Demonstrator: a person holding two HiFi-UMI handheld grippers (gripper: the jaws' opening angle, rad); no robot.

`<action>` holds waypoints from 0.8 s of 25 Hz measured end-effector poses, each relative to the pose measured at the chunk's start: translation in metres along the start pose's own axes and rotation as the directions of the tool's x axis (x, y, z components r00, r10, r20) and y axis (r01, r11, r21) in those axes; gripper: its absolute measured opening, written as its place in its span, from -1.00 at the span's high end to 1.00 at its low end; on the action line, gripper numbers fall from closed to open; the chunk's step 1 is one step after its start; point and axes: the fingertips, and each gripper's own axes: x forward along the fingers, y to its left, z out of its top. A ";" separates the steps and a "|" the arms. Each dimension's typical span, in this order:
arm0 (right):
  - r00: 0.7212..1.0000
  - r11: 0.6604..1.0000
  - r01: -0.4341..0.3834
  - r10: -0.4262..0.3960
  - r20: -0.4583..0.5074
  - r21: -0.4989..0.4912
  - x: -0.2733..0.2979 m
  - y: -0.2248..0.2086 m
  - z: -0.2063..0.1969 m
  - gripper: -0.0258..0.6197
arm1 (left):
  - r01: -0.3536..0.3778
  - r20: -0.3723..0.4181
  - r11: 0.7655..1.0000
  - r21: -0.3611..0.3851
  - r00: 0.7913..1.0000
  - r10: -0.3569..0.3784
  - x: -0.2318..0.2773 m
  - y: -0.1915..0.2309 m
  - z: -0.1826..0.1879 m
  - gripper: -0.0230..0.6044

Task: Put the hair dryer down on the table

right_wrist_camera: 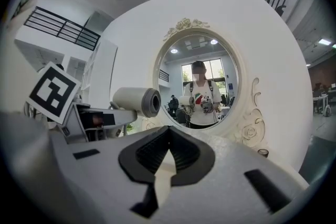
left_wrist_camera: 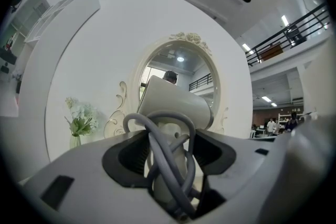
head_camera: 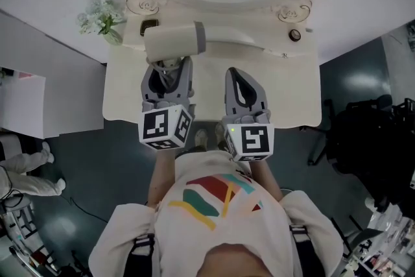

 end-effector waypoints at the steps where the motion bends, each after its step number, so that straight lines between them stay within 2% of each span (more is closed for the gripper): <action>1: 1.000 1.000 -0.004 0.004 -0.005 -0.003 0.001 0.001 -0.001 0.92 | -0.010 -0.022 1.000 -0.004 1.000 0.010 0.002 0.002 -0.005 0.15; 9: 0.999 1.000 -0.013 0.013 -0.031 -0.007 0.006 -0.001 -0.009 0.92 | -0.039 -0.149 0.998 -0.044 0.988 0.032 0.014 0.012 -0.041 0.15; 20: 0.997 1.000 -0.013 0.014 -0.073 0.013 0.017 -0.009 -0.021 0.92 | -0.037 -0.268 0.998 -0.053 0.963 0.021 0.032 0.018 -0.079 0.15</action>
